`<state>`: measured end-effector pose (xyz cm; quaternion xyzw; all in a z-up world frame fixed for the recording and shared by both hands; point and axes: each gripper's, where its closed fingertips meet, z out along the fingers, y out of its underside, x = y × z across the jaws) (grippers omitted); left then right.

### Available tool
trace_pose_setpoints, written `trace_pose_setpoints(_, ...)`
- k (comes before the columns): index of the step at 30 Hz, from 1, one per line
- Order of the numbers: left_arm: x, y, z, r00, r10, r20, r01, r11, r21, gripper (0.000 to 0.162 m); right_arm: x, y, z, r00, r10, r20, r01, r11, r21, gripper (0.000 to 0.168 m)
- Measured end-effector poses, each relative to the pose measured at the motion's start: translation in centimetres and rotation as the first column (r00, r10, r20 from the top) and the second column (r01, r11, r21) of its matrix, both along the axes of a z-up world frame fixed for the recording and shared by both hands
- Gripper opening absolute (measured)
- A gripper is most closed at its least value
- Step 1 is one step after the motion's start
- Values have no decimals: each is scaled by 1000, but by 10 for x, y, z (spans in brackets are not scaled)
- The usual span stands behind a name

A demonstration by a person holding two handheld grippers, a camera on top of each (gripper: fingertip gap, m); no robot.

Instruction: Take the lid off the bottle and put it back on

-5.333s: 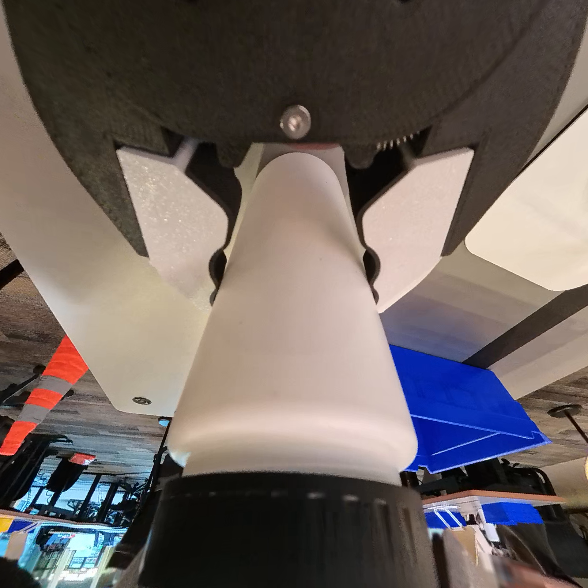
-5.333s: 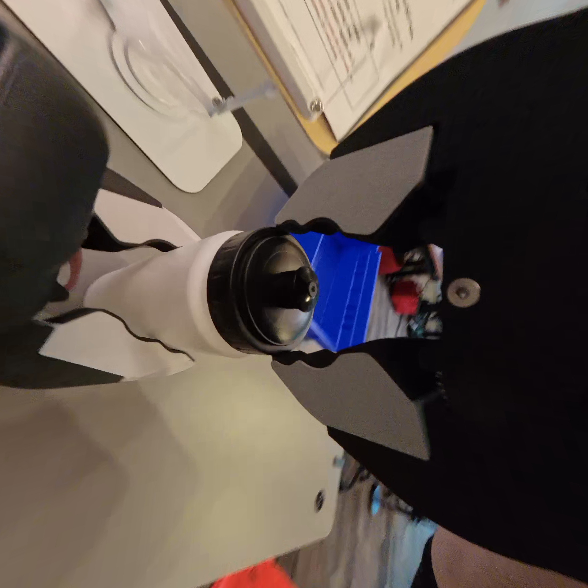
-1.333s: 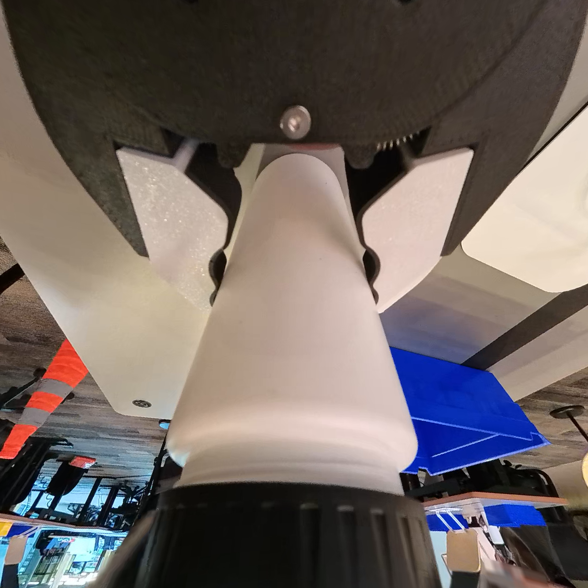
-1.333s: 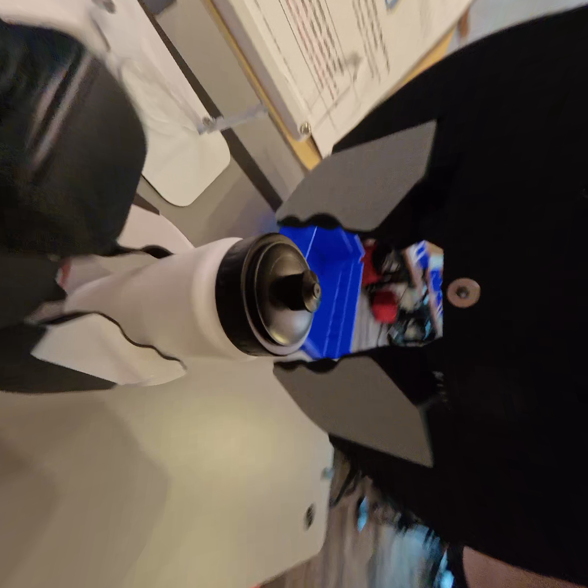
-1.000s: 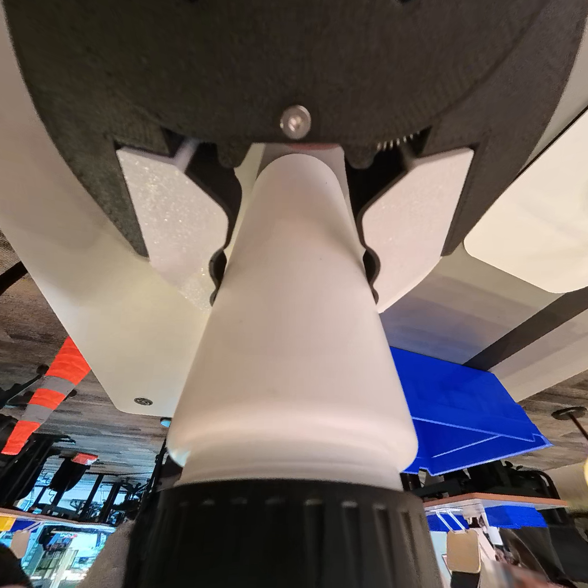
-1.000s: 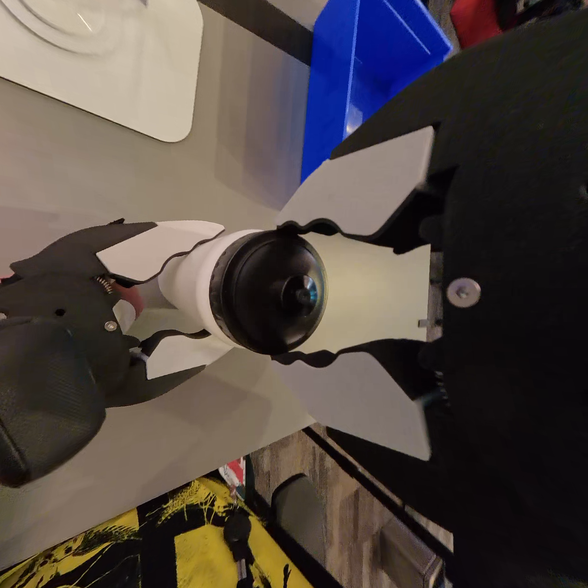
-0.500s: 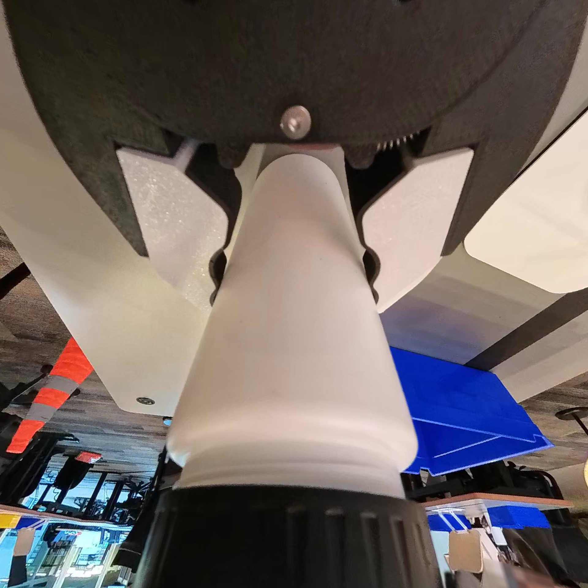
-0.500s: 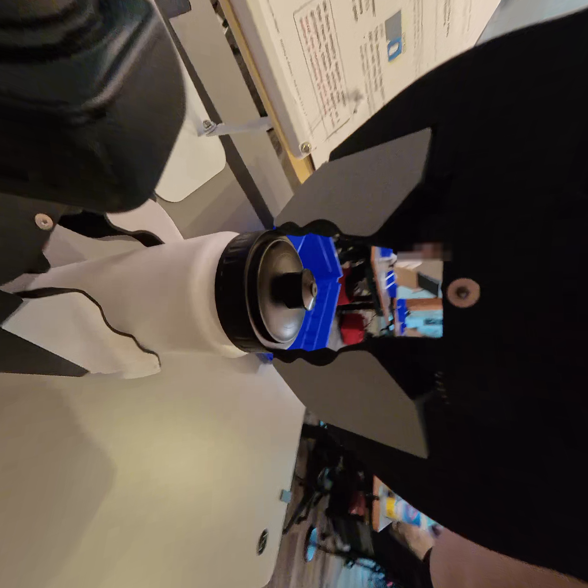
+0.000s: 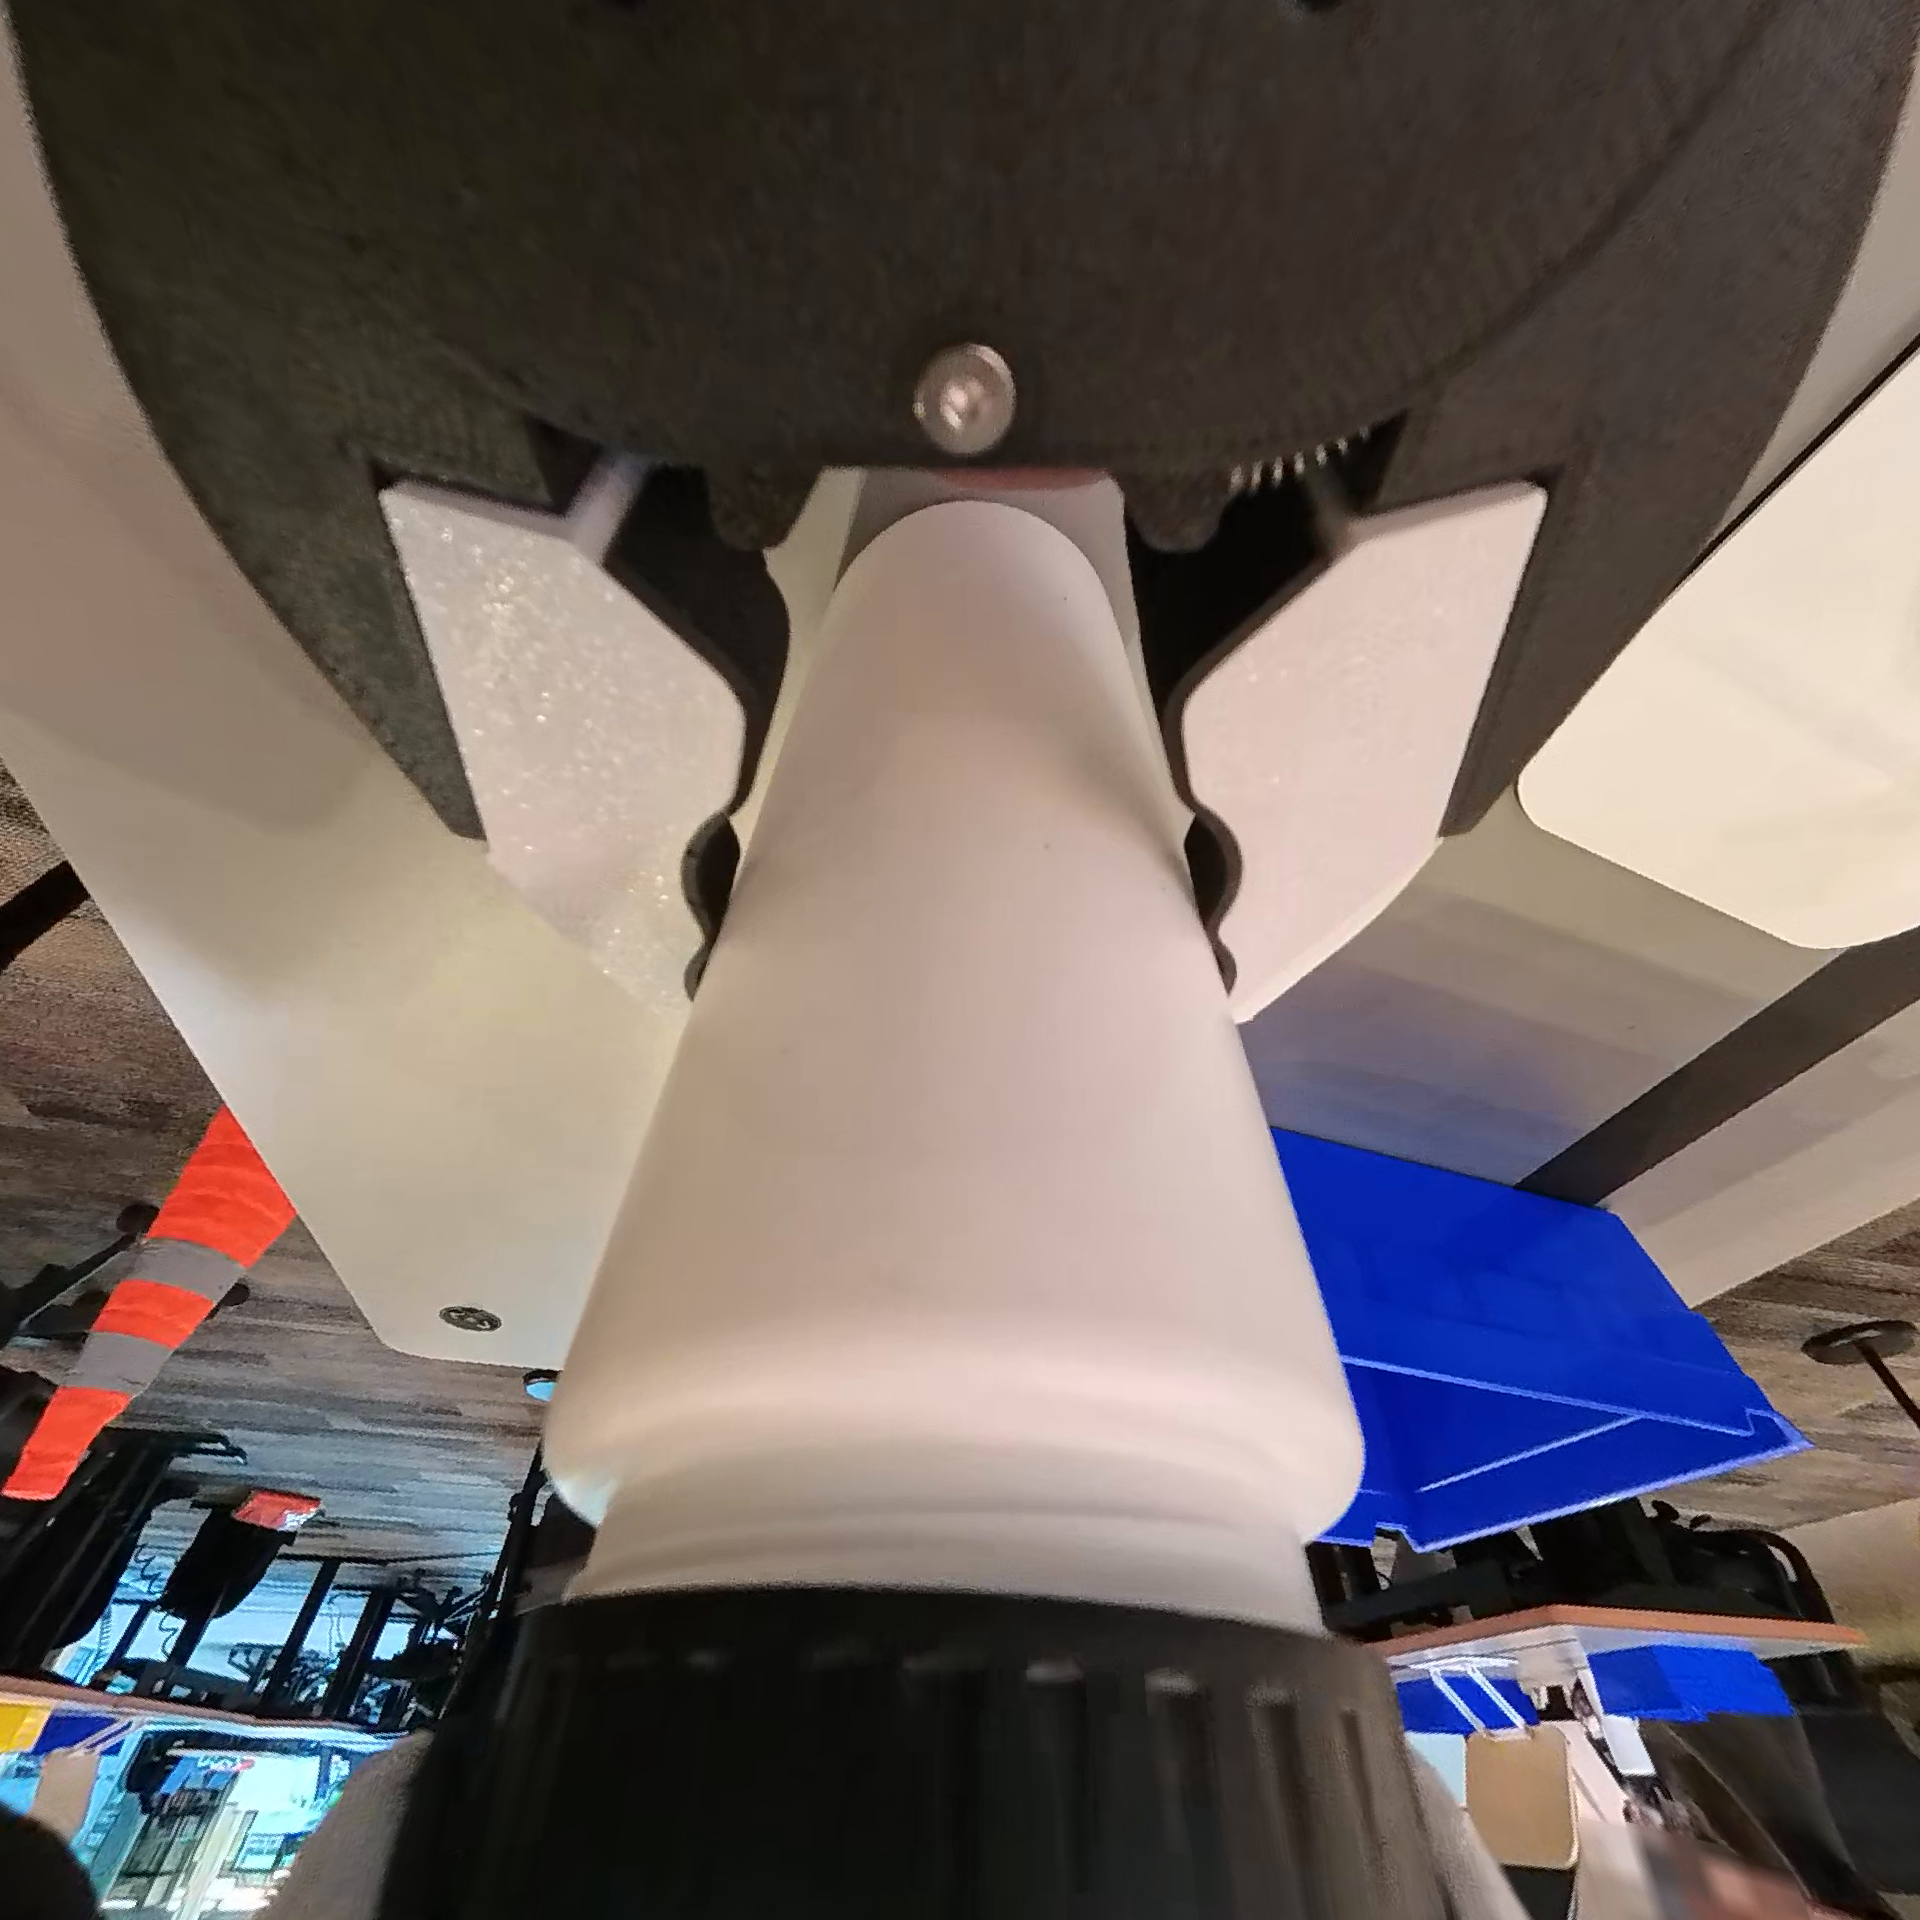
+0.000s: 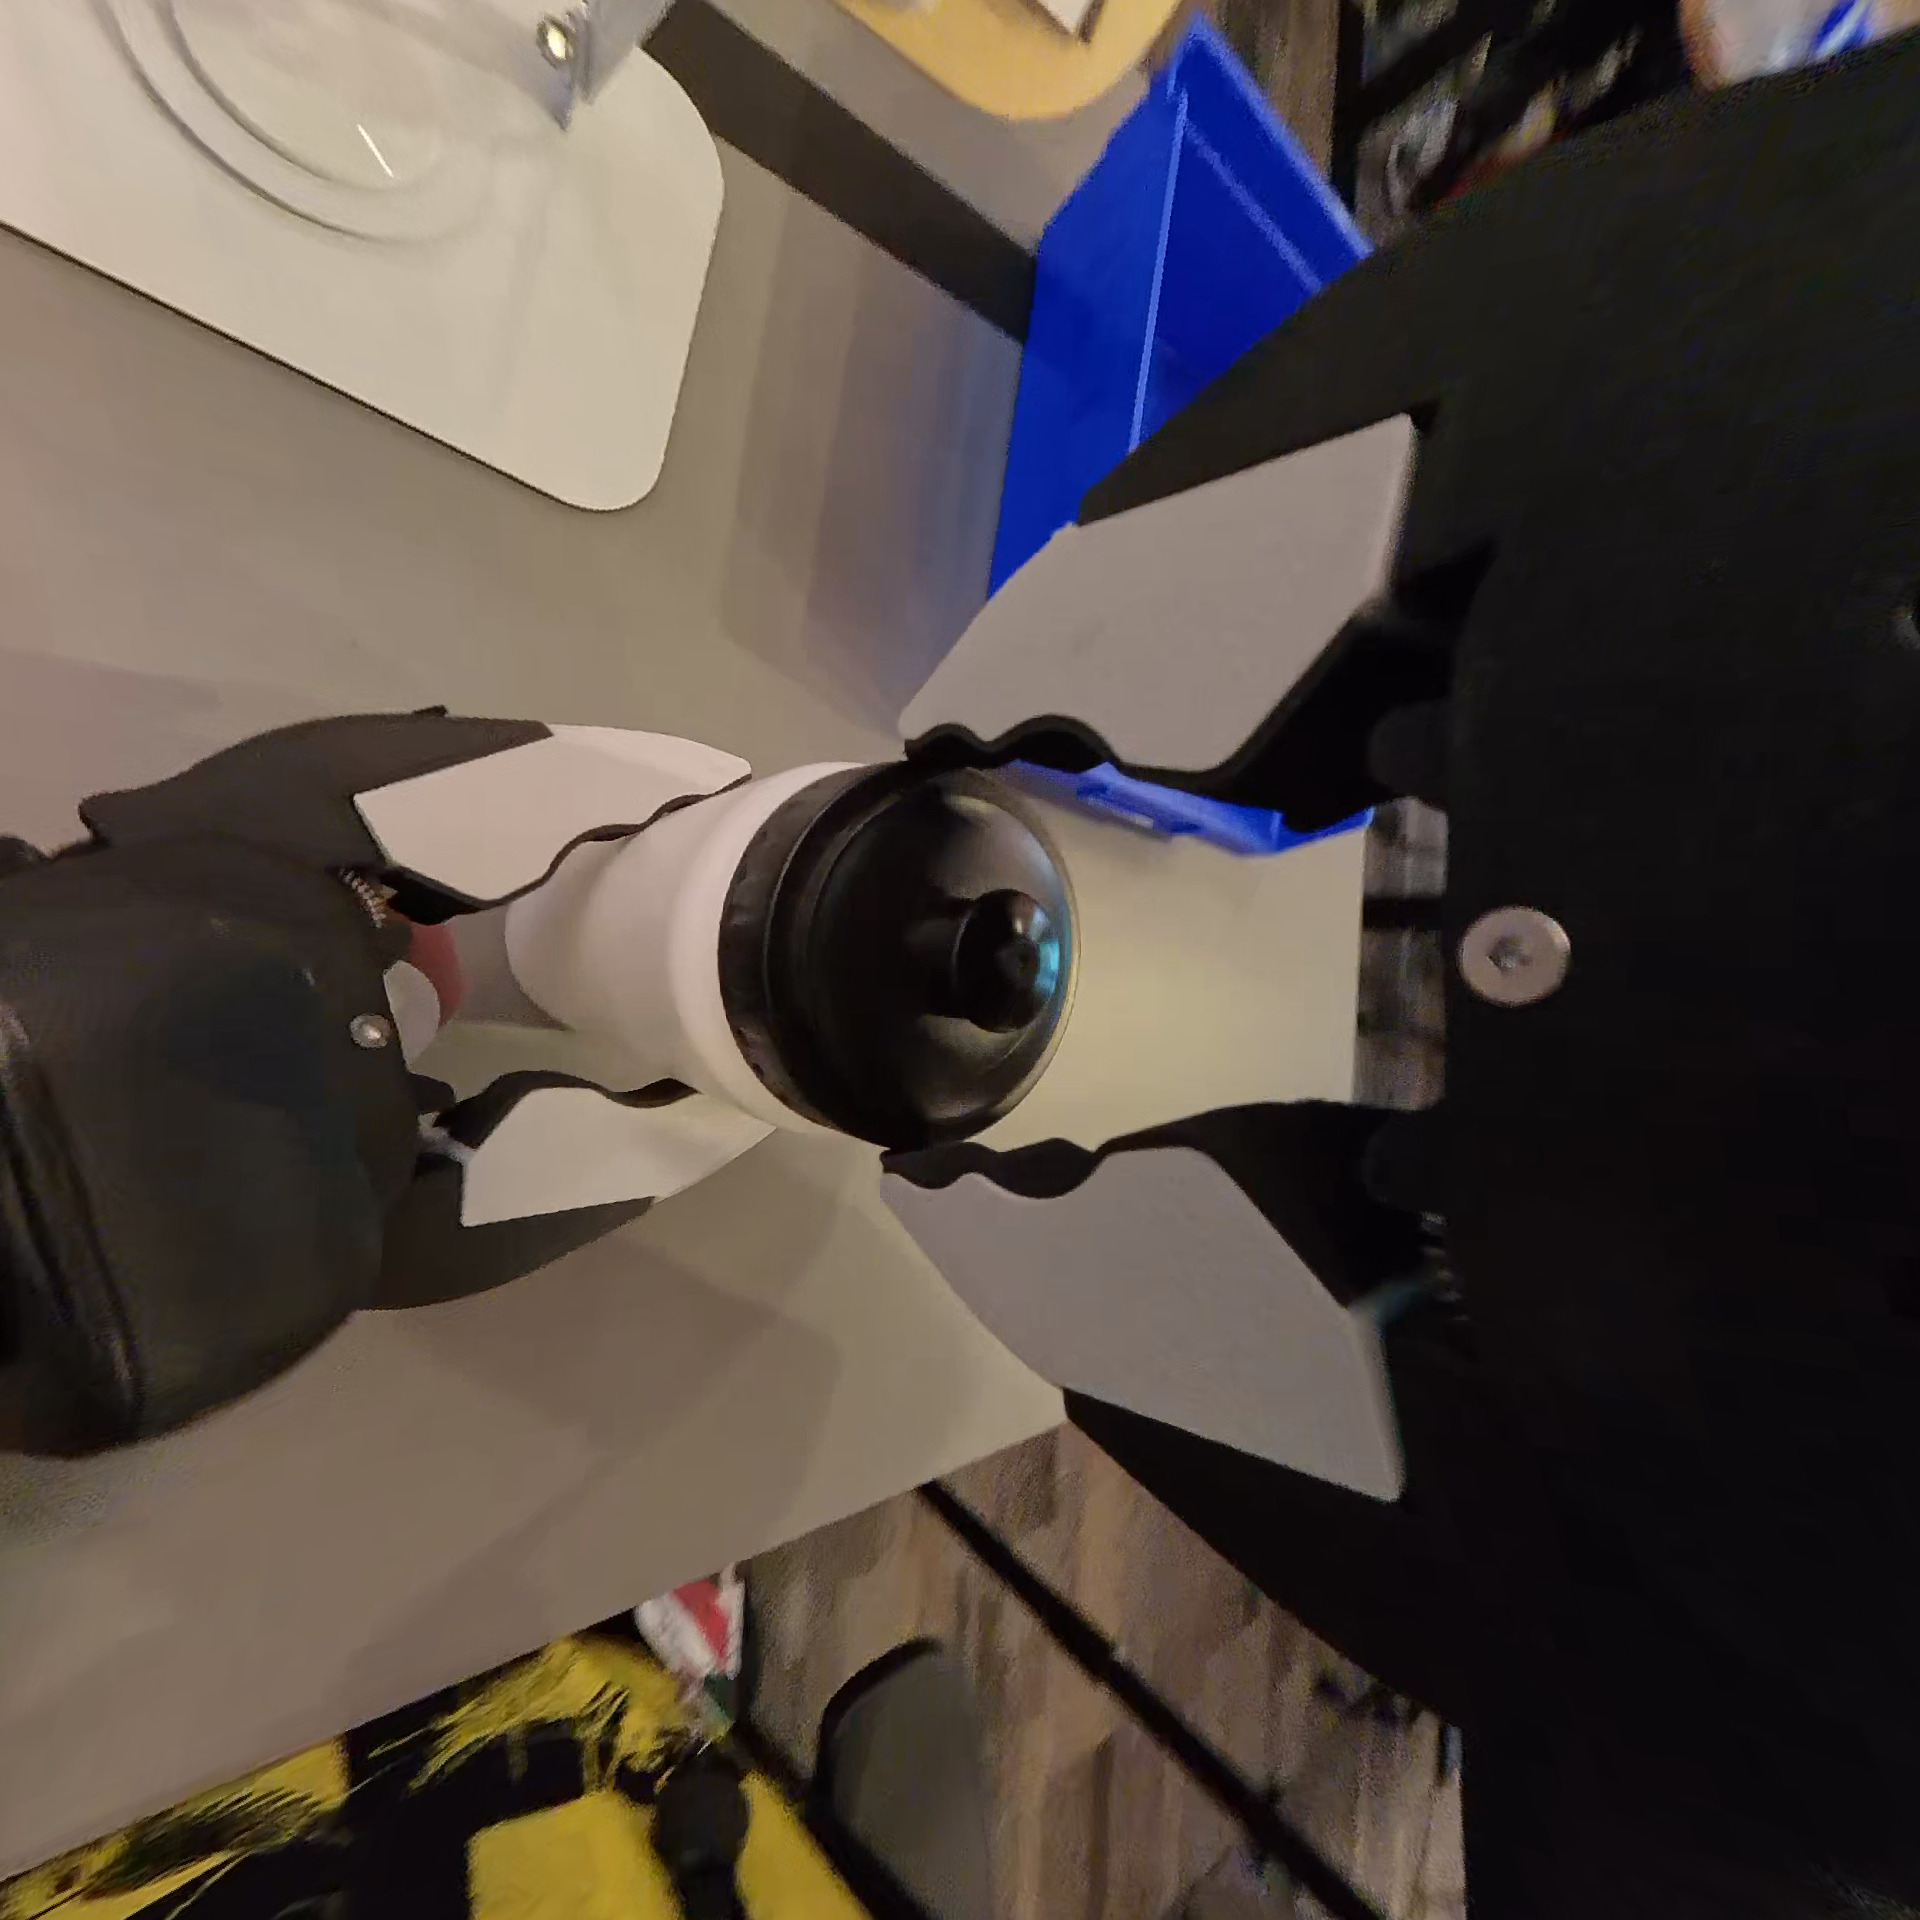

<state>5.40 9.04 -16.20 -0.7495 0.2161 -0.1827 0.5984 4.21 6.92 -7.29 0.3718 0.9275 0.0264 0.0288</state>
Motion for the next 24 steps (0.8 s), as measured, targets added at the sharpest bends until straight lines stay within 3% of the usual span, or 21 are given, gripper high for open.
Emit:
trace_pose_setpoints(3,0,0,0,1000,-1,0,1,1000,0,85,0,1,2,984,175,27,-177,978,108,69)
trace_pose_setpoints(6,0,0,0,1000,-1,2,1,1000,-1,85,0,3,3,919,380,107,-395,892,220,69)
trace_pose_setpoints(11,-5,0,0,1000,5,10,-5,1000,-3,85,-6,4,5,835,515,194,-550,763,339,69)
trace_pose_setpoints(14,-4,0,0,1000,5,1,-5,1000,-3,86,-6,0,3,893,430,133,-449,841,302,80)
trace_pose_setpoints(17,-3,0,0,1000,9,1,-9,1000,-3,86,-2,1,-3,981,183,72,-194,960,201,101)
trace_pose_setpoints(19,-4,0,0,1000,12,2,-12,1000,-4,86,-3,13,-8,996,83,30,-87,975,203,98)
trace_pose_setpoints(21,-5,1,0,1000,15,9,-15,1000,-5,86,1,10,-11,1000,-2,22,-1,994,114,80)
trace_pose_setpoints(24,-6,1,0,1000,15,16,-15,1000,-6,86,-1,7,-11,999,-41,-11,41,998,42,77)
